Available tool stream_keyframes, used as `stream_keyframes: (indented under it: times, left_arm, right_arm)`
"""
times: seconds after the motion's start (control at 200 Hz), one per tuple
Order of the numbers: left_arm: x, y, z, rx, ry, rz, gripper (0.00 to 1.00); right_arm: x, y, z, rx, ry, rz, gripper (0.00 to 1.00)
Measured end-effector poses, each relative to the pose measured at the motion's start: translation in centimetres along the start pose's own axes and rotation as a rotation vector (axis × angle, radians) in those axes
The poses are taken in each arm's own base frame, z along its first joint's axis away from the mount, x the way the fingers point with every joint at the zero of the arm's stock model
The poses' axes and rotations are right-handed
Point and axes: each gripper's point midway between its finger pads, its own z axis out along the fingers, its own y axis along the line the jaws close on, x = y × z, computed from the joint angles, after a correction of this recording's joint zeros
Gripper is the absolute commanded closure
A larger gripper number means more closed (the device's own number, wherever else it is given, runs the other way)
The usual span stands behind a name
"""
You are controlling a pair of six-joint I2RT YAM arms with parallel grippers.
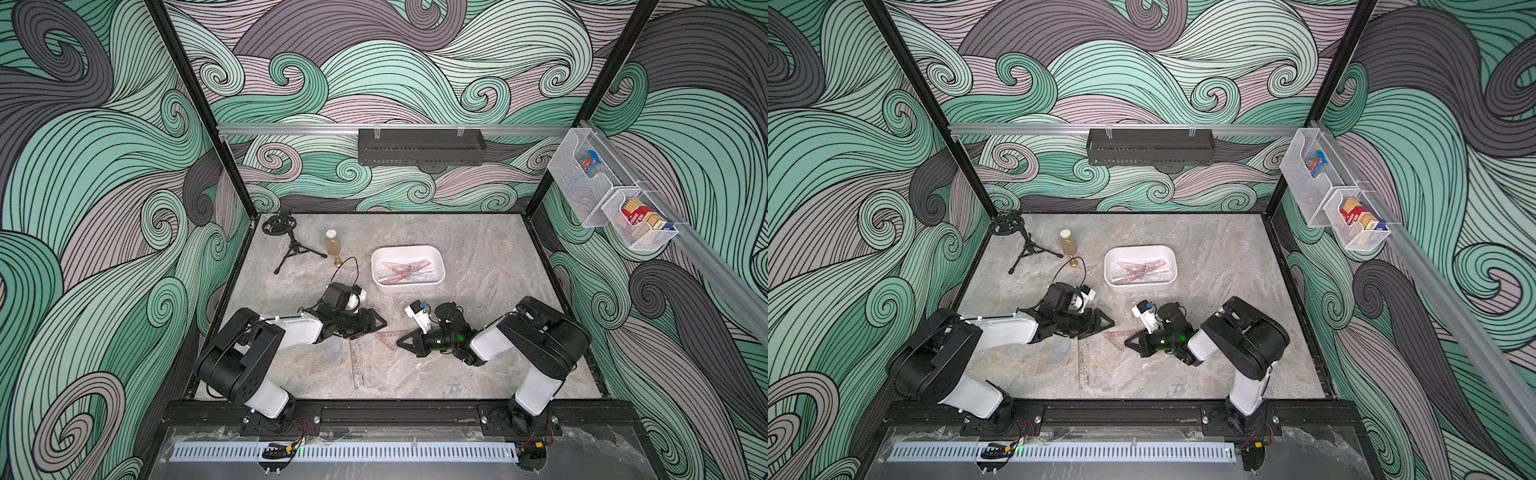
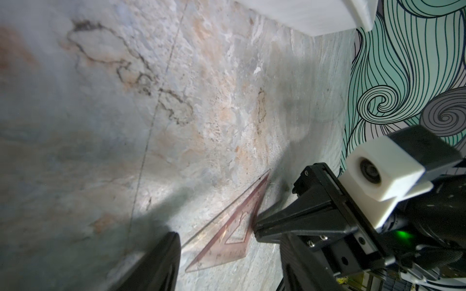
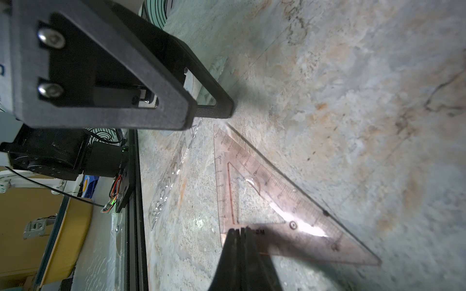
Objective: Put the scattered rulers into the storage box
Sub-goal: Pick up the ruler from the center of the board, then place the ruler in the storage box.
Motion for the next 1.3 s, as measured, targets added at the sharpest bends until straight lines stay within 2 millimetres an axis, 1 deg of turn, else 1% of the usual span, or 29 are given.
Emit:
stream_keyframes:
  times: [0.36, 0.525, 0.62, 0.75, 0.911, 0.951, 1.041, 1.111, 1.156, 1.221, 1.301]
  left_arm:
    - [0.9, -0.1, 0.1, 0.025, 0.025, -0.008, 0.40]
    - [1.2, -0.1, 0.3, 0.031, 0.035, -0.016, 0.47]
    - [1.3, 0.1, 0.4, 0.028, 0.043, -0.028, 0.59]
    - [1.6, 0.5, 0.7, 0.018, 0.053, -0.036, 0.77]
    - [1.7, 0.2, 0.7, 0.026, 0.061, -0.023, 0.99]
    - [1.6, 0.1, 0.7, 0.030, 0.059, -0.014, 1.00]
    - [1.1, -0.8, 0.6, 0.050, 0.058, 0.003, 1.00]
    - [0.3, -2.1, 0.3, 0.077, 0.051, 0.024, 1.00]
    - [-0.4, -3.3, -0.1, 0.102, 0.043, 0.041, 1.00]
    - [-1.7, -5.4, -0.7, 0.141, 0.024, 0.076, 1.00]
    - [-4.1, -8.7, -1.7, 0.193, -0.015, 0.131, 1.00]
  right_arm:
    - [0.0, 0.0, 0.1, -0.005, -0.003, -0.003, 0.99]
    - [-0.1, 0.0, 0.1, -0.008, -0.006, -0.006, 0.99]
    - [-0.1, 0.0, 0.2, -0.010, -0.007, -0.007, 0.99]
    - [-0.1, 0.0, 0.2, -0.011, -0.009, -0.008, 0.99]
    - [-0.1, 0.0, 0.1, -0.012, -0.005, -0.005, 0.97]
    - [-0.1, -0.1, -0.1, -0.009, -0.002, -0.001, 0.97]
    - [-0.4, -0.4, -0.9, 0.011, 0.000, 0.012, 0.95]
    - [-1.5, -0.3, -2.3, 0.024, -0.027, 0.011, 0.93]
    - [-2.8, 0.2, -3.5, 0.026, -0.064, -0.004, 0.90]
    - [-5.0, 0.8, -5.6, 0.042, -0.137, -0.043, 0.79]
    - [-7.9, 1.5, -8.8, 0.087, -0.257, -0.099, 0.76]
